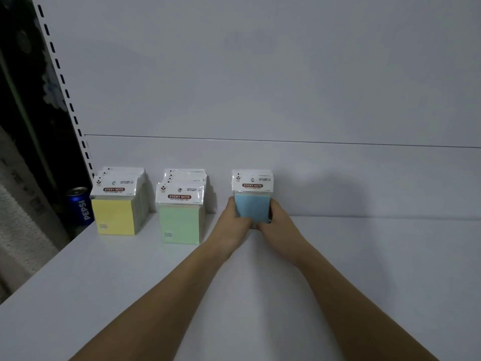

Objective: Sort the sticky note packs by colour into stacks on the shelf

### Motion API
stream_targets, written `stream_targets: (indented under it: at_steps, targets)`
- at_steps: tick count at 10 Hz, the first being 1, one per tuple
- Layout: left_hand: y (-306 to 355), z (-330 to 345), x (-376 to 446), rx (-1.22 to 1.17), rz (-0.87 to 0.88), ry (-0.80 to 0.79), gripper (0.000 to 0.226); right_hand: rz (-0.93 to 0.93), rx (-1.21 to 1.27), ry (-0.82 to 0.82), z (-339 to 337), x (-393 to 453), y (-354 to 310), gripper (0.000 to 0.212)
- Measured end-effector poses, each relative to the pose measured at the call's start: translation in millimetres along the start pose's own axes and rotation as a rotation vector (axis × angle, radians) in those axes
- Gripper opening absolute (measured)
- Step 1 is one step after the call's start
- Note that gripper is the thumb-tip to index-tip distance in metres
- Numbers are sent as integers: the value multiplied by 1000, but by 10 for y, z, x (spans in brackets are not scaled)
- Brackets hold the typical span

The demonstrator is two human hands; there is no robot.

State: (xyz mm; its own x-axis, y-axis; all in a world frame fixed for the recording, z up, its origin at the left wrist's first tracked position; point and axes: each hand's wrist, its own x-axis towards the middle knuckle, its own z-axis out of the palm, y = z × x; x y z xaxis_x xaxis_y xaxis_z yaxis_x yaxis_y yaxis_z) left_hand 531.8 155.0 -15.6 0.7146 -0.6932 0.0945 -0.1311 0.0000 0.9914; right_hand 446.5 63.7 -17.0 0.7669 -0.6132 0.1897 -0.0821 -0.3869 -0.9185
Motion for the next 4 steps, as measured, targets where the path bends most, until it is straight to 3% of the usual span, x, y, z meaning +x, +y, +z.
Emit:
stream_targets:
  at_steps: [2, 4]
  targets:
    - [4, 35, -19, 98, 29, 24, 61, -17, 21, -25, 2, 44, -5, 56]
    - [132, 32, -113, 193, 18, 117, 41, 106, -200, 181, -135, 128, 2, 60]
